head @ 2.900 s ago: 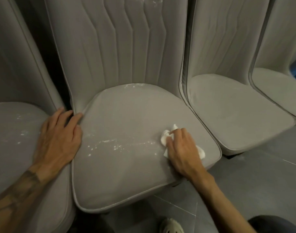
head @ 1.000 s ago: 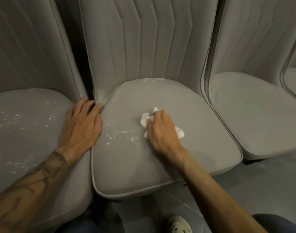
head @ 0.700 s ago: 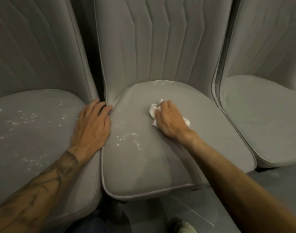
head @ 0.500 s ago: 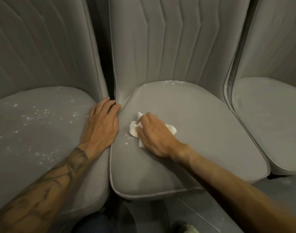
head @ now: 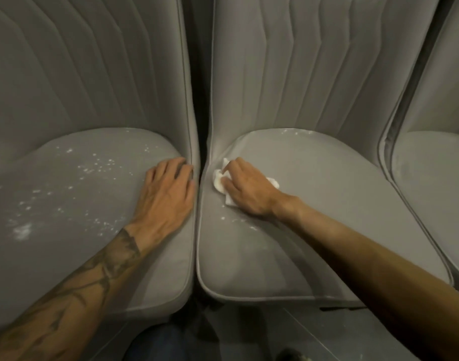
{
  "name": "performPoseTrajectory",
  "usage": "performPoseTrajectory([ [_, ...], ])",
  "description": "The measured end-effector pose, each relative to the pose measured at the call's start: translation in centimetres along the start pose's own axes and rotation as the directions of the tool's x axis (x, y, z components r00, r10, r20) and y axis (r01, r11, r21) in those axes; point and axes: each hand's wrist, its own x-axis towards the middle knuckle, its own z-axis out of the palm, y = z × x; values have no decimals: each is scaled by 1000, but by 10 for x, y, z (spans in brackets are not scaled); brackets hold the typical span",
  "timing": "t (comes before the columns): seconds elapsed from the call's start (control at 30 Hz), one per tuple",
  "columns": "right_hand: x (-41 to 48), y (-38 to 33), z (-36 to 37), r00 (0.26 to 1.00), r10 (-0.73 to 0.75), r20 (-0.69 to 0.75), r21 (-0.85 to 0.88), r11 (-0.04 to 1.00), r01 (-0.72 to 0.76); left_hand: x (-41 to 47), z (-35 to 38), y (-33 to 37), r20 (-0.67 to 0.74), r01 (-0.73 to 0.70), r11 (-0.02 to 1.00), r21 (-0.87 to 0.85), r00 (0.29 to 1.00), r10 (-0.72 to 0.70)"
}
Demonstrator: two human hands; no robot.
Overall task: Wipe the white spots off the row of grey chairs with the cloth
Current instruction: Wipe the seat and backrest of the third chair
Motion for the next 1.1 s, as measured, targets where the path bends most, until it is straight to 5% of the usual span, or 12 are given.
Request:
performPoseTrajectory([
  [0.1, 29, -1, 0, 991, 128, -42, -48, 990, -130, -8, 2, -1, 15, 16, 1000, -18, 1000, -16],
  [0.33, -44, -37, 17, 985, -164, 62, 65, 985, 160, -15, 10, -2, 19, 30, 999, -36, 999, -29],
  [0.53, -1, -29, 7, 996, 78, -54, -80, 993, -82, -12, 11, -3, 55, 45, 999, -21, 998, -44],
  [0.73, -79, -66, 18, 977, -211, 41, 13, 978, 210, -12, 14, -4, 68, 40, 999, 2, 997, -40],
  [0.93, -21, -42, 9, 998, 19, -51, -161, 987, -27, -13, 10, -2, 94, 40, 999, 13, 995, -41],
  [1.1, -91, -67, 18, 968, -251, 26, 8, 968, 251, -12, 8, 0, 109, 29, 999, 37, 994, -33],
])
